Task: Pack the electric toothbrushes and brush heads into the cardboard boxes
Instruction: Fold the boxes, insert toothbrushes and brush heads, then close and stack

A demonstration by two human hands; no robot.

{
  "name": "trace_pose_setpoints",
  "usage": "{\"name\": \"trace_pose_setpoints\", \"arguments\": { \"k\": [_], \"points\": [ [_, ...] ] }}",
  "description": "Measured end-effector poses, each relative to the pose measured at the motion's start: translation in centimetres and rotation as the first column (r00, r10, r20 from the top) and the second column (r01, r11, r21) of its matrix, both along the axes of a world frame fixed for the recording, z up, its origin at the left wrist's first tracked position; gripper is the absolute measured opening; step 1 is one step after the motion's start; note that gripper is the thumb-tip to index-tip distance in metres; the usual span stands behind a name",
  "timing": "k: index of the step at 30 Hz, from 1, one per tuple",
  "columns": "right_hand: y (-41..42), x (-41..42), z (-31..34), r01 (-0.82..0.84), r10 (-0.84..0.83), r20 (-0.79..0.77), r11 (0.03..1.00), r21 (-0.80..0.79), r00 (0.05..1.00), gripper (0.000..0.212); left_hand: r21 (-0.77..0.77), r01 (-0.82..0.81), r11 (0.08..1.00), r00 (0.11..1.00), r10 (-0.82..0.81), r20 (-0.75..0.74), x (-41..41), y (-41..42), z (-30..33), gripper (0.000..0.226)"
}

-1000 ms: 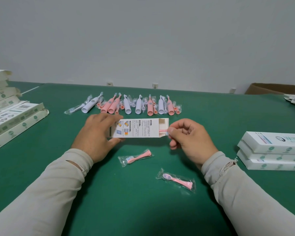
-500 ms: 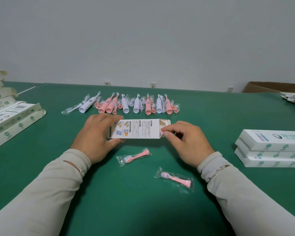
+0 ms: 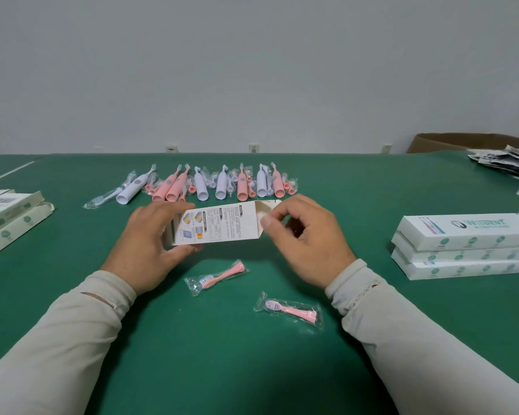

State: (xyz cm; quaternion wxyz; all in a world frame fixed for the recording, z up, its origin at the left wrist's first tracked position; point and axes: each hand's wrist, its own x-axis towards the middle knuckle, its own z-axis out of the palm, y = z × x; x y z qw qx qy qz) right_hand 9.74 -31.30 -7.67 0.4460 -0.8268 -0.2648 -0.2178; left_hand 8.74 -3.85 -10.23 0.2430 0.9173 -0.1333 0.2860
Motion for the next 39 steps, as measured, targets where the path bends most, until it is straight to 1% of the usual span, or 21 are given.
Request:
{"name": "trace_pose_setpoints", "arguments": {
  "k": [2,4,6,9,14,18,19,21,22,23,24,26,27,28,29,30,32,34,36,38,39],
  "points": [
    [0.1,0.0,-0.2,-0.013,0.013,-0.021,0.999,-0.033,1.0,0.009,0.018,0.0,1.0,1.0,0.0,0.014,0.0,-0.1,0.1,0.061],
    [0.2,0.0,-0.3,-0.026,0.026,-0.035,1.0,0.001,0.999,0.001,0.009,-0.01,1.0,1.0,0.01,0.023,0.0,-0.2,0.1,0.061],
    [0.3,-0.1,-0.2,-0.043,0.044,-0.068,0.999,0.023,0.997,0.007,-0.019,-0.015,1.0,1.0,0.016,0.021,0.0,-0.4,0.1,0.062],
    [0.3,-0.2,-0.2,-0.077,0.076,-0.111,0.997,-0.006,0.991,0.018,-0.034,-0.02,0.999,1.0,0.02,0.011,0.0,-0.3,-0.1,0.062],
    [0.1,-0.3,0.0,-0.09,0.091,-0.162,0.996,0.015,0.983,0.017,-0.035,-0.022,0.999,1.0,0.023,0.011,0.1,-0.2,-0.1,0.062],
    [0.3,-0.3,-0.2,-0.122,0.111,-0.18,0.991,-0.056,0.977,0.021,-0.006,-0.018,1.0,1.0,0.018,0.001,0.3,0.1,-0.2,0.063],
    [0.3,-0.2,-0.4,-0.093,0.086,-0.157,0.995,-0.036,0.984,0.02,0.007,-0.034,0.999,0.999,0.034,-0.004,0.5,0.2,-0.2,0.063],
    [0.2,0.1,-0.5,-0.004,0.015,-0.137,0.997,0.083,0.99,0.019,0.024,-0.103,0.994,0.995,0.103,0.005,0.6,0.6,-0.1,0.062],
    [0.0,0.2,-0.5,0.02,-0.004,-0.142,0.994,0.111,0.99,0.019,0.022,-0.148,0.989,0.989,0.147,0.02,0.6,0.8,0.0,0.059],
    [0.0,0.3,-0.6,0.013,-0.001,-0.149,0.997,0.08,0.989,0.017,0.018,-0.191,0.981,0.981,0.19,0.041,0.5,0.9,0.0,0.056],
    [0.1,0.2,-0.7,-0.024,0.023,-0.156,1.0,-0.005,0.988,0.015,0.016,-0.23,0.973,0.972,0.229,0.061,0.5,1.1,0.0,0.053],
    [0.8,-0.4,-1.1,-0.135,0.096,-0.167,0.961,-0.241,0.981,0.008,0.015,-0.295,0.955,0.954,0.293,0.066,0.5,1.2,0.1,0.05],
    [1.4,-0.7,-1.3,-0.174,0.122,-0.163,0.917,-0.358,0.979,0.011,0.015,-0.313,0.95,0.949,0.312,0.051,0.5,1.2,0.1,0.05],
    [2.0,-0.9,-1.4,-0.194,0.143,-0.146,0.87,-0.453,0.979,0.02,0.014,-0.32,0.947,0.947,0.32,0.032,0.5,1.2,0.1,0.051],
    [2.6,-1.0,-1.3,-0.203,0.158,-0.13,0.828,-0.523,0.979,0.026,0.012,-0.319,0.948,0.948,0.319,0.014,0.5,1.1,0.1,0.051],
    [3.1,-1.0,-1.1,-0.202,0.164,-0.119,0.788,-0.582,0.979,0.028,0.009,-0.315,0.949,0.949,0.315,0.001,0.5,0.9,0.0,0.052],
    [3.9,-1.1,-0.6,-0.206,0.168,-0.122,0.71,-0.674,0.978,0.023,-0.005,-0.304,0.953,0.953,0.304,-0.003,0.5,0.7,-0.2,0.054],
    [4.2,-1.2,-0.4,-0.203,0.165,-0.123,0.665,-0.719,0.979,0.017,-0.013,-0.293,0.956,0.956,0.293,-0.001,0.4,0.7,-0.2,0.054],
    [3.6,-1.0,-0.1,-0.166,0.152,-0.084,0.687,-0.708,0.985,0.018,-0.014,-0.285,0.959,0.959,0.285,0.002,0.4,0.8,-0.3,0.054],
    [2.5,-0.6,0.2,-0.121,0.126,-0.032,0.809,-0.575,0.992,0.029,-0.022,-0.276,0.961,0.961,0.276,-0.002,0.4,0.9,-0.3,0.053],
    [1.8,-0.5,0.3,-0.096,0.107,-0.001,0.888,-0.45,0.994,0.037,-0.027,-0.27,0.963,0.963,0.27,-0.008,0.4,0.8,-0.3,0.053]
  ]
}}
